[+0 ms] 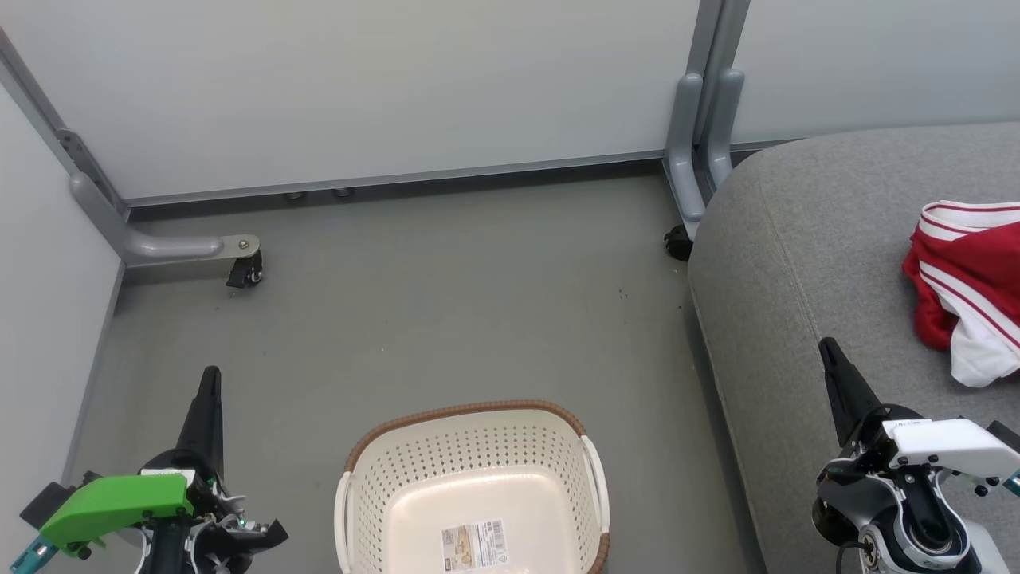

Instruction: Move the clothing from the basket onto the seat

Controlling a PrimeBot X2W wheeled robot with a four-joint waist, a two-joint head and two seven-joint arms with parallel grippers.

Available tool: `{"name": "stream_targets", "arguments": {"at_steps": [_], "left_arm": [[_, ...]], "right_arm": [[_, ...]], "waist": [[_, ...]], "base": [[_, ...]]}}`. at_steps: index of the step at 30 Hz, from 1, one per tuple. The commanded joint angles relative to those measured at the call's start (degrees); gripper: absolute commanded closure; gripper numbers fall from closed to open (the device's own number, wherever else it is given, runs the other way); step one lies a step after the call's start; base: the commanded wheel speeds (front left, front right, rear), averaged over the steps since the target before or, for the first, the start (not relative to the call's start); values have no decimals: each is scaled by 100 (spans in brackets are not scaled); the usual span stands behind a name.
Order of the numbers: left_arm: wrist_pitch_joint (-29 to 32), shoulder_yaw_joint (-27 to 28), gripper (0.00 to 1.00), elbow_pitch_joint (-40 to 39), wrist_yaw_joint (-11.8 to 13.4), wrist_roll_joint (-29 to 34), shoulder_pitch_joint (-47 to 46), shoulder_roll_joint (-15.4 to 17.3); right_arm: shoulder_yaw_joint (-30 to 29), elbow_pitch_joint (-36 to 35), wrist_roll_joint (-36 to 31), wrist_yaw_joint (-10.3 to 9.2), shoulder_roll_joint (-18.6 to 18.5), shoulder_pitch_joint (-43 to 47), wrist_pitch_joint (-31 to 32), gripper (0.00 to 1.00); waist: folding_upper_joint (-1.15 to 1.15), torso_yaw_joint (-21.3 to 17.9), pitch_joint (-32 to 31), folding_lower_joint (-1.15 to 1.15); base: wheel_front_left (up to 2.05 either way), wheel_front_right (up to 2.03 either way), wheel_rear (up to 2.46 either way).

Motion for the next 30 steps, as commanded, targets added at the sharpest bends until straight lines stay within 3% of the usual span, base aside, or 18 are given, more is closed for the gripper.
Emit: {"name": "stream_targets", "arguments": {"at_steps": [1,30], "left_arm": [[11,21,100,11,-36,28,-83,6],[19,26,100,11,-36,33,-83,0]], "right_arm": [[-11,11,-24,2,1,-29,27,100],[-12,11,-27,2,1,-29,26,100]], "waist": [[0,0,0,0],[0,0,0,0]], "base": [[0,0,0],[0,0,0]]}}
